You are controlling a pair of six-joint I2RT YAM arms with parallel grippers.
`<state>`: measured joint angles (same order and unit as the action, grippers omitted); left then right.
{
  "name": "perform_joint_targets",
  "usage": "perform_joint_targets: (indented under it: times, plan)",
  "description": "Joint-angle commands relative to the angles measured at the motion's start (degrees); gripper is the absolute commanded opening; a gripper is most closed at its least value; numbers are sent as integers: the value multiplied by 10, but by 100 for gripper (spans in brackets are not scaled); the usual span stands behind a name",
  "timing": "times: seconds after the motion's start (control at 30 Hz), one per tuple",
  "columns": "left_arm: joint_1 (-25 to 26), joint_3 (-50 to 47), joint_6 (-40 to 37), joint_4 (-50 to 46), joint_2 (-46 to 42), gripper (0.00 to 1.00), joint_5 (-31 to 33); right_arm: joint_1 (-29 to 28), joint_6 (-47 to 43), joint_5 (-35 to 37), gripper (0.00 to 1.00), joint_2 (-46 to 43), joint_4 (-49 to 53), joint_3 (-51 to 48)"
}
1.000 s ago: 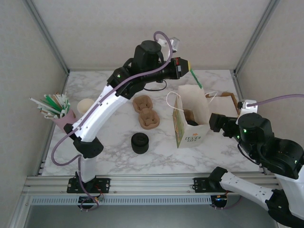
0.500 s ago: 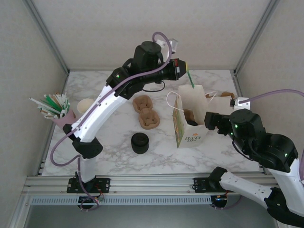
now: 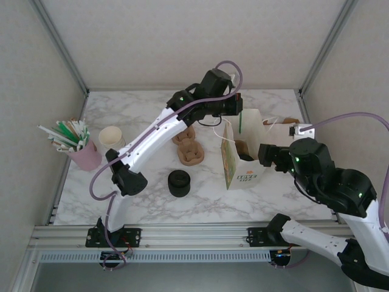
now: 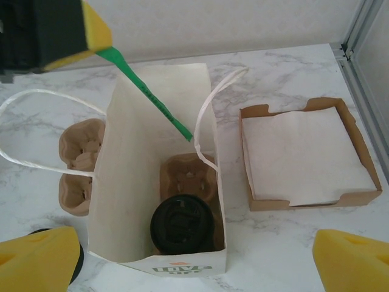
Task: Pack the takeout coffee
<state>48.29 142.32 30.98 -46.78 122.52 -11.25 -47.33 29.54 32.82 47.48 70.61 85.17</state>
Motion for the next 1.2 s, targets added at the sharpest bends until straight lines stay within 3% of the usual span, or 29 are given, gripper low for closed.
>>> perform_joint_targets:
  times: [0.0, 0.17, 0.43, 0.53, 0.7, 0.93, 1.07, 1.17]
  plan:
    - [1, 20, -14, -19, 21, 0, 22, 2, -9, -4, 99, 7, -16, -3]
    - [-1, 37, -15, -28, 43, 0, 36, 2, -14, -10, 99, 14, -21, -4]
    - [-8, 58, -13, -13, 31, 33, 18, 2, -20, -22, 99, 29, -25, -2]
    - [-8, 58, -12, -5, 18, 39, 8, 3, -21, -28, 99, 35, -23, 3]
    - [-8, 53, -21, -11, -17, 57, 21, 5, -27, -54, 99, 54, -26, 20]
    - [-9, -87, -44, 54, -137, 89, 56, 32, -52, -117, 99, 108, -19, 77]
    - [-12, -143, -51, 65, -188, 99, 76, 78, -67, -180, 99, 136, -21, 111]
    - [-18, -210, -50, 93, -235, 100, 78, 109, -78, -226, 99, 162, -21, 143]
